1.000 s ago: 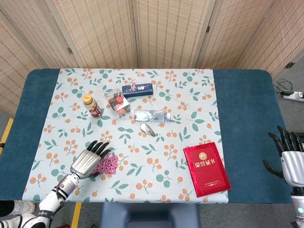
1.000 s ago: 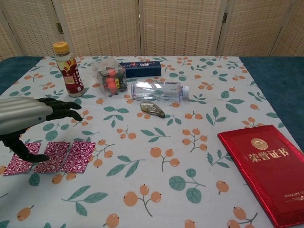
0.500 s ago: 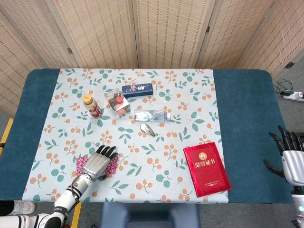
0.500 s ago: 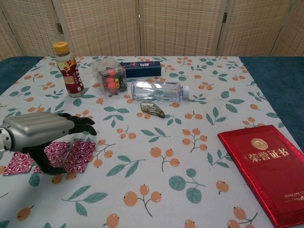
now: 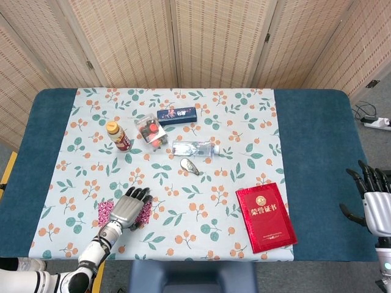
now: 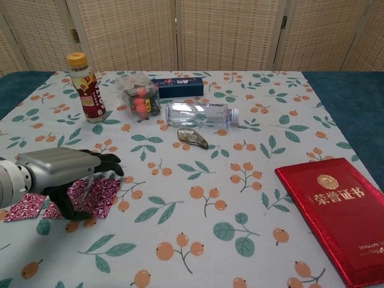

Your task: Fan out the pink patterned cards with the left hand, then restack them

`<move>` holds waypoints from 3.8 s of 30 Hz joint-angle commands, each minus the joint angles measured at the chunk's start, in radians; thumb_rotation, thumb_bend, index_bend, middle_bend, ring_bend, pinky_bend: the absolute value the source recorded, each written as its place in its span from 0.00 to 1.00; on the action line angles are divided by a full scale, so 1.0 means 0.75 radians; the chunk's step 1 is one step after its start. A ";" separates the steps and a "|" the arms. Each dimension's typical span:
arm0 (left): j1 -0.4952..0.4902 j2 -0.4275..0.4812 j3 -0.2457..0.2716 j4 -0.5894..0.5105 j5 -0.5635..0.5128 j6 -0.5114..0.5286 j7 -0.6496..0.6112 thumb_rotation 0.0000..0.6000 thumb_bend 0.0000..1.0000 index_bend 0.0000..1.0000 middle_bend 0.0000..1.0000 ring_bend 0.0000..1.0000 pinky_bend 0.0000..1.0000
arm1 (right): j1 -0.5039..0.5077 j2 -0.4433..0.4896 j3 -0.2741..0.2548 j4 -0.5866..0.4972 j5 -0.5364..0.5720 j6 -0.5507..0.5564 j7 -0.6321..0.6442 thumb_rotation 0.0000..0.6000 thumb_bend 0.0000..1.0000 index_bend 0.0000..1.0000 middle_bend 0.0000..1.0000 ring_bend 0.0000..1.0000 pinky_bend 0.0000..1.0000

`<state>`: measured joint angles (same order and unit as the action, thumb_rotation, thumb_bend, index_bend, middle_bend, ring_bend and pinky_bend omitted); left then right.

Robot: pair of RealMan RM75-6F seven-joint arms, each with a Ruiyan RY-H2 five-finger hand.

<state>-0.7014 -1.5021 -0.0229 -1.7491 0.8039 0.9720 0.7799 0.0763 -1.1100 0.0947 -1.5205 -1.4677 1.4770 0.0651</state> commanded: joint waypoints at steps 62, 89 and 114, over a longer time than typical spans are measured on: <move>-0.004 0.055 0.028 -0.112 0.024 0.188 -0.140 1.00 0.34 0.27 0.00 0.00 0.00 | 0.005 0.015 0.006 -0.002 -0.010 0.013 0.007 1.00 0.27 0.14 0.00 0.00 0.00; 0.268 0.255 0.161 0.012 0.250 0.233 -0.431 1.00 0.34 0.23 0.00 0.00 0.00 | 0.024 0.015 0.005 -0.038 -0.031 0.012 -0.027 1.00 0.27 0.14 0.00 0.00 0.00; 0.283 0.222 0.127 0.056 0.218 0.137 -0.366 1.00 0.34 0.18 0.00 0.00 0.00 | 0.015 0.013 0.002 -0.043 -0.021 0.020 -0.032 1.00 0.27 0.14 0.00 0.00 0.00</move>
<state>-0.4891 -1.3355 0.0728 -1.7069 0.9683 1.0753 0.5050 0.0872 -1.1005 0.0963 -1.5528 -1.4833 1.4917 0.0408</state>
